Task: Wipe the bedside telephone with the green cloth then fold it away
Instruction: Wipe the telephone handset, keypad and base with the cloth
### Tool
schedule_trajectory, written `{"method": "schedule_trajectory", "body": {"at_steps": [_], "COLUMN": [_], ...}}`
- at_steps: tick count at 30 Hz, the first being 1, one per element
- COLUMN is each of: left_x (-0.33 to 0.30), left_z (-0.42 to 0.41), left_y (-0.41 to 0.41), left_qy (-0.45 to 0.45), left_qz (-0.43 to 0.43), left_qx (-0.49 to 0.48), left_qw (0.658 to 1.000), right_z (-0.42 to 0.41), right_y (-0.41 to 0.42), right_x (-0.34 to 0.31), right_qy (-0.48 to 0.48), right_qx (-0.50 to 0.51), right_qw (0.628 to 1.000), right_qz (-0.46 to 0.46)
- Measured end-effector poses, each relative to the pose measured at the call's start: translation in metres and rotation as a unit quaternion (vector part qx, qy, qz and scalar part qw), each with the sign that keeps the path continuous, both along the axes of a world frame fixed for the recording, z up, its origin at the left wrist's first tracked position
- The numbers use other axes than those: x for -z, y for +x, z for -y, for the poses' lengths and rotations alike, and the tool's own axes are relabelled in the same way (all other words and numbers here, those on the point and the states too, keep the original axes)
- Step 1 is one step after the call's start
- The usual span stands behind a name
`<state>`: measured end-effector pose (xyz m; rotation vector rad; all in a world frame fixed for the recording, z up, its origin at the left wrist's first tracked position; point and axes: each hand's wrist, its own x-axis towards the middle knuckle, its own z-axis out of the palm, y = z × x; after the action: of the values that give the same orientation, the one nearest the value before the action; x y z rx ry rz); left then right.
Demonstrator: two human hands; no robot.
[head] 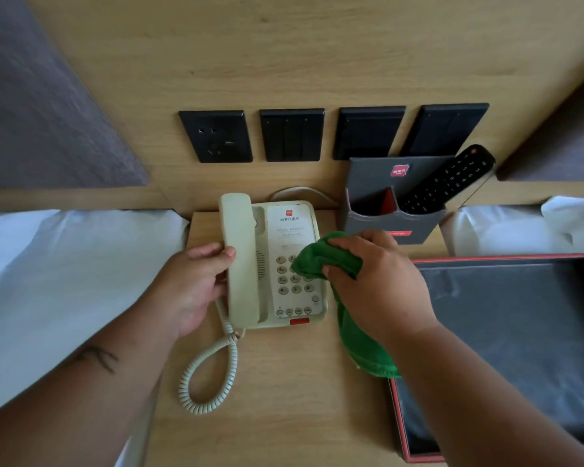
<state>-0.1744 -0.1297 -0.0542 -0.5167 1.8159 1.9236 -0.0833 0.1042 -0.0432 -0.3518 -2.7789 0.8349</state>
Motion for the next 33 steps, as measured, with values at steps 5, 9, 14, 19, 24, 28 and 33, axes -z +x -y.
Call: {"method": "schedule_trajectory", "body": {"at_steps": [5,9,14,19,24,28,33], "left_x": [0.013,0.023,0.035,0.042,0.043,0.045,0.045], "left_z": [0.003,-0.001,-0.004,-0.003,-0.003,0.000,0.000], "left_y": [-0.019,-0.025,-0.025,-0.027,-0.029,-0.028,-0.021], "left_qy": [-0.080,-0.106,-0.122,-0.133,-0.137,-0.127,-0.150], "left_qz": [0.002,0.010,0.021,0.018,0.021,0.024,-0.024], "left_qx": [0.041,0.045,0.056,0.048,0.051,0.049,0.010], "left_qw": [0.996,0.993,0.991,0.990,0.989,0.990,0.988], "right_z": [-0.003,-0.004,-0.008,-0.015,-0.020,-0.022,-0.014], "right_y": [0.011,0.016,0.021,0.021,0.019,0.016,-0.007], "right_x": [0.010,0.013,0.017,0.020,0.022,0.022,0.007], "right_qy": [-0.004,-0.016,-0.022,-0.028,-0.041,-0.051,0.012], "right_qx": [0.012,0.014,0.014,0.019,0.031,0.040,0.009], "right_qw": [1.000,0.999,0.999,0.998,0.998,0.997,0.999], "right_qz": [0.020,0.030,0.038,0.044,0.048,0.049,0.031]}}
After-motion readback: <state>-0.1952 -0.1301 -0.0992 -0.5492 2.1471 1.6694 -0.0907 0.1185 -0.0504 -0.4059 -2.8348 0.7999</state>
